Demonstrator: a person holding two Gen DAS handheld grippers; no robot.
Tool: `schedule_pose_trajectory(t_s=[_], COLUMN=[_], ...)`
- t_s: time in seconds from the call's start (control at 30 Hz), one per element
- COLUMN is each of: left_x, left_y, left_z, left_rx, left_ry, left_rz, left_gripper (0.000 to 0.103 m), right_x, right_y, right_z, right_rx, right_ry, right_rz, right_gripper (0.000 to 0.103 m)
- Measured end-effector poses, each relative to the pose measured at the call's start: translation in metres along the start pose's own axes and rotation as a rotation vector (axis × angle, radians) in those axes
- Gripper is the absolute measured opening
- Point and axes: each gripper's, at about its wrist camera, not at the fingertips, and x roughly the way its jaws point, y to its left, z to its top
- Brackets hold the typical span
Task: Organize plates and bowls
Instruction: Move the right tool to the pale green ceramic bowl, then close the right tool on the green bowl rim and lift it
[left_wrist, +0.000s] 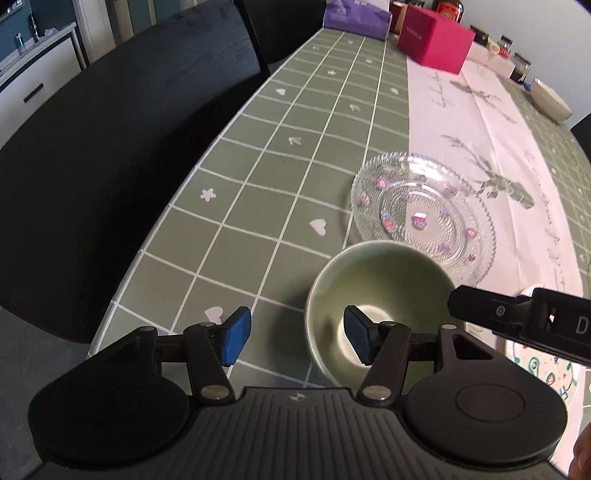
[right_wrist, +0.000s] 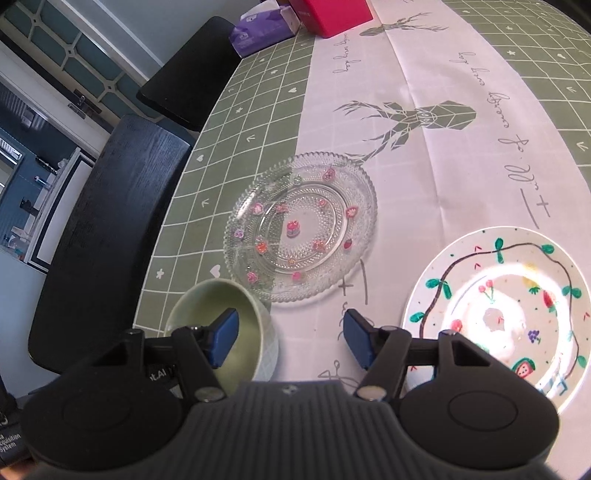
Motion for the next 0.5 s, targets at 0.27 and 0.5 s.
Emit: schedule_pose_trajectory(t_s=[0.27,0.5], left_x=[0.012,0.011], left_y=[-0.003,-0.003], left_z=[-0.003,-0.004], left_rx=[0.008,0.004], left_ry=[0.032,0.014], left_rz=[0.015,0.001], left_gripper=[0.069,0.064], right_x=[0.016,0.020], right_y=[0.005,0.005], right_z=[-0.005,-0.007], right_rx=[-0.003,0.011], right_ry=[0.020,0.017], right_rz=[-0.008,0.000], right_gripper=[0.060,0.059])
